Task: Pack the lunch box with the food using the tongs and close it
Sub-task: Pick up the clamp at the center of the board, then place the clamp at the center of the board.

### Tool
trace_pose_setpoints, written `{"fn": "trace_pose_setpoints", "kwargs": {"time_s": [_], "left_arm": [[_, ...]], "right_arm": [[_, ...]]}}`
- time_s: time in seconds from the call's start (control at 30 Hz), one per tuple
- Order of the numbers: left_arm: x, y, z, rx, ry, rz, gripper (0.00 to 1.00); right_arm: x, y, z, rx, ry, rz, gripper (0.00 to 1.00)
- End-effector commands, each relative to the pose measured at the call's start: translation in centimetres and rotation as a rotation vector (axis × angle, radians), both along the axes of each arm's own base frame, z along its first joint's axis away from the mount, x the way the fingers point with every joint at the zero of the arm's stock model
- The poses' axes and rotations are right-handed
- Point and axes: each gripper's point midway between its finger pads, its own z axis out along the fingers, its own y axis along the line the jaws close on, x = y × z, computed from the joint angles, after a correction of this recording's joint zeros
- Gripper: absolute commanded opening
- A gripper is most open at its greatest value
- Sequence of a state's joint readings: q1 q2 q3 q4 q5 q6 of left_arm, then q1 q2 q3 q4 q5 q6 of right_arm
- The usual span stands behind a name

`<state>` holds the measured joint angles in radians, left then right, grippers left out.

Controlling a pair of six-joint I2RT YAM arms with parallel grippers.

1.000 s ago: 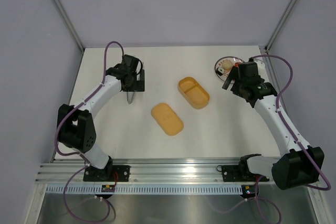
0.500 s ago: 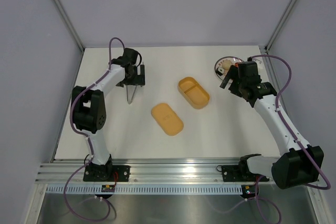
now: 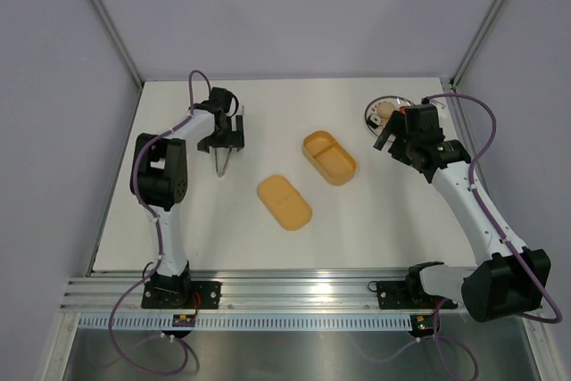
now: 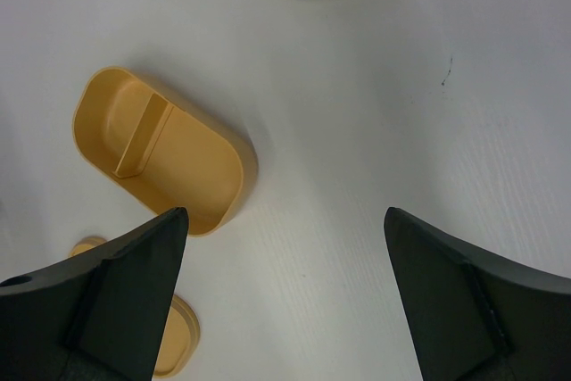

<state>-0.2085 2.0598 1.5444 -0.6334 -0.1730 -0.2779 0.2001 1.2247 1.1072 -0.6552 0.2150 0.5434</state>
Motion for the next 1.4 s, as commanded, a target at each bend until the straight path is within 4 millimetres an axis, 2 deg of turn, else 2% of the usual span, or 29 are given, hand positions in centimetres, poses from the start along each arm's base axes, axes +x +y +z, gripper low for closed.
{"fn": "trace_pose_setpoints", "kwargs": {"time_s": [0.0,0.17,0.27,0.43,0.5,0.53,0.6,0.63,0.7,0.73,0.83,0.87,0.9,0.93,0.97,1.0,1.07,1.1,1.17,1.23,1.27,1.33,1.37], "left_arm": [[2.2,-0.1,-0.3,-0.035,-0.055,0.002,0.99],[3.4,0.1,-1.1,-0.025,-0.037,-0.006,0.92],[4.3,0.5,-0.6,-0.036,-0.045,0.005,0.89],[4.4,0.4,-1.2,-0.036,-0.025,-0.012,0.75],[4.1,0.3,-1.5,-0.045,-0.015,-0.015,0.67],[4.0,0.2,-1.5,-0.048,-0.014,-0.015,0.57],[3.6,-0.1,-1.5,-0.060,-0.011,-0.020,0.46],[3.7,-0.1,-0.5,-0.064,-0.030,-0.020,0.36],[3.7,-0.1,0.7,-0.060,-0.053,-0.020,0.28],[3.7,-0.2,2.4,-0.057,-0.080,-0.028,0.21],[3.1,-1.2,4.9,-0.045,-0.116,-0.061,0.19],[2.9,-1.5,6.8,-0.040,-0.151,-0.077,0.19],[2.6,-1.9,7.5,-0.031,-0.163,-0.092,0.19],[1.8,-3.3,8.1,-0.031,-0.163,-0.125,0.20],[1.3,-4.0,9.7,-0.038,-0.192,-0.145,0.19],[0.4,-6.0,10.3,-0.046,-0.199,-0.192,0.19],[-1.0,-8.0,11.1,-0.049,-0.204,-0.246,0.20],[-2.2,-10.2,12.1,-0.061,-0.218,-0.300,0.20],[-3.6,-12.5,12.8,-0.079,-0.217,-0.355,0.20],[-5.5,-16.1,14.0,-0.122,-0.228,-0.426,0.21],[-7.0,-18.7,14.4,-0.155,-0.226,-0.485,0.20],[-8.5,-21.5,15.0,-0.194,-0.228,-0.540,0.20],[-9.0,-23.1,16.1,-0.223,-0.245,-0.553,0.20]], "right_arm": [[0.0,0.3,1.9,0.031,-0.057,-0.005,0.99],[-0.4,0.3,1.7,0.038,-0.050,-0.008,0.99],[-1.0,-0.1,1.8,0.021,-0.044,-0.015,0.99],[-1.9,-1.1,2.6,-0.005,-0.064,-0.047,1.00],[-2.0,-1.1,2.6,0.001,-0.064,-0.049,0.99],[-2.1,-1.0,2.7,0.005,-0.065,-0.050,0.99],[-2.2,-0.9,2.8,0.011,-0.067,-0.049,1.00],[-2.2,-1.0,2.8,0.011,-0.064,-0.052,0.99],[-2.4,-1.0,2.9,0.014,-0.066,-0.054,0.99],[-2.5,-1.0,3.0,0.014,-0.067,-0.054,0.99],[-2.8,-1.1,3.4,0.015,-0.079,-0.059,0.99],[-2.9,-1.2,3.5,0.015,-0.081,-0.063,0.99],[-3.0,-1.4,3.6,0.013,-0.087,-0.067,0.99],[-3.1,-1.4,3.7,0.010,-0.085,-0.069,1.00],[-3.2,-1.5,3.6,0.004,-0.083,-0.071,1.00],[-3.3,-1.8,3.7,-0.005,-0.084,-0.079,1.00],[-3.6,-2.2,3.7,-0.024,-0.075,-0.091,0.99],[-3.7,-2.6,3.7,-0.039,-0.074,-0.107,0.99],[-4.1,-3.3,3.8,-0.062,-0.060,-0.133,0.99],[-4.6,-4.3,4.0,-0.098,-0.049,-0.170,1.00],[-4.8,-4.8,4.3,-0.118,-0.050,-0.188,0.99],[-5.2,-5.4,4.9,-0.132,-0.048,-0.211,0.99],[-5.3,-5.7,5.1,-0.125,-0.049,-0.226,0.99]]}}
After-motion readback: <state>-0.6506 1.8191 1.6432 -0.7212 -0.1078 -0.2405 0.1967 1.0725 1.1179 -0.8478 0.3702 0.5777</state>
